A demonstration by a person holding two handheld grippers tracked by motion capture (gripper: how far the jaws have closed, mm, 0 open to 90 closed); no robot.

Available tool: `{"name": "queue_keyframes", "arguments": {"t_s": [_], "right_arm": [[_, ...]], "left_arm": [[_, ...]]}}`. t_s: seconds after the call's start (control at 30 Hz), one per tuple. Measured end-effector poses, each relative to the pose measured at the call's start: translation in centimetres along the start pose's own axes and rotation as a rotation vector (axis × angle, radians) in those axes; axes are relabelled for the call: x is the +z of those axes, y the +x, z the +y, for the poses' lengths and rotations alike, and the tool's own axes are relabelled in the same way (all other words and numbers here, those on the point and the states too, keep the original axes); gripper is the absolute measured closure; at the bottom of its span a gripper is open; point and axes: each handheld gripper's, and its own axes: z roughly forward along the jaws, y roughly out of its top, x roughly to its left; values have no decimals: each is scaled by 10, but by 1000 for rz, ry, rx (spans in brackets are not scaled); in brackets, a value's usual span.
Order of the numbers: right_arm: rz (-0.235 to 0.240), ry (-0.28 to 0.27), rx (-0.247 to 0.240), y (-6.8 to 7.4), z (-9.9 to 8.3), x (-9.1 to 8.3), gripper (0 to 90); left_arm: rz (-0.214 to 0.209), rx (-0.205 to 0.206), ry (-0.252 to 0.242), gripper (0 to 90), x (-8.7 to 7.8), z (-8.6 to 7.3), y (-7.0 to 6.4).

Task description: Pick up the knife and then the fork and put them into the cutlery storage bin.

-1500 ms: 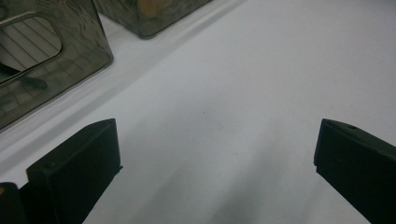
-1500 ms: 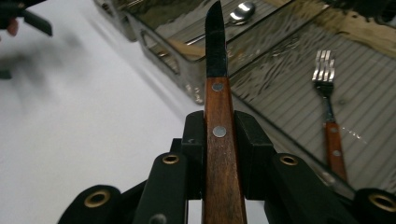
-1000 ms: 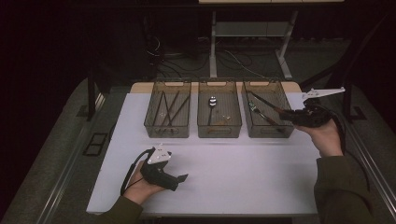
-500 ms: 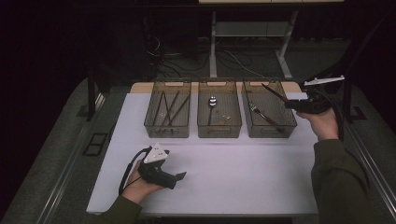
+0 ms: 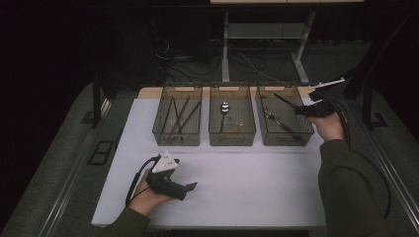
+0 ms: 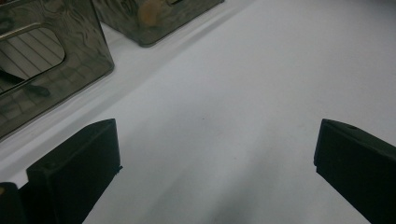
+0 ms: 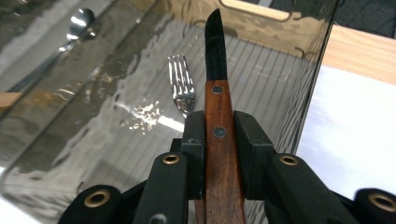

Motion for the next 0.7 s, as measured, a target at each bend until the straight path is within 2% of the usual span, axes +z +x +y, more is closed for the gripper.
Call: {"name": "queue_keyframes", "arguments": {"t_s": [0.13,0.2,0.33,0.7], "right_arm": [[0,21,4,2,0,10,745],[-3,36,8,4,0,15,745],[-6,60,15,5,-1,24,745],[-25,127,4,12,0,36,744]], "left_arm": [[-5,-1,7,0,1,0,-1],[-7,11,16,0,1,0,0],[-9,1,4,0,2,0,-2],[-16,7,23,0,3,-1,-2]]}}
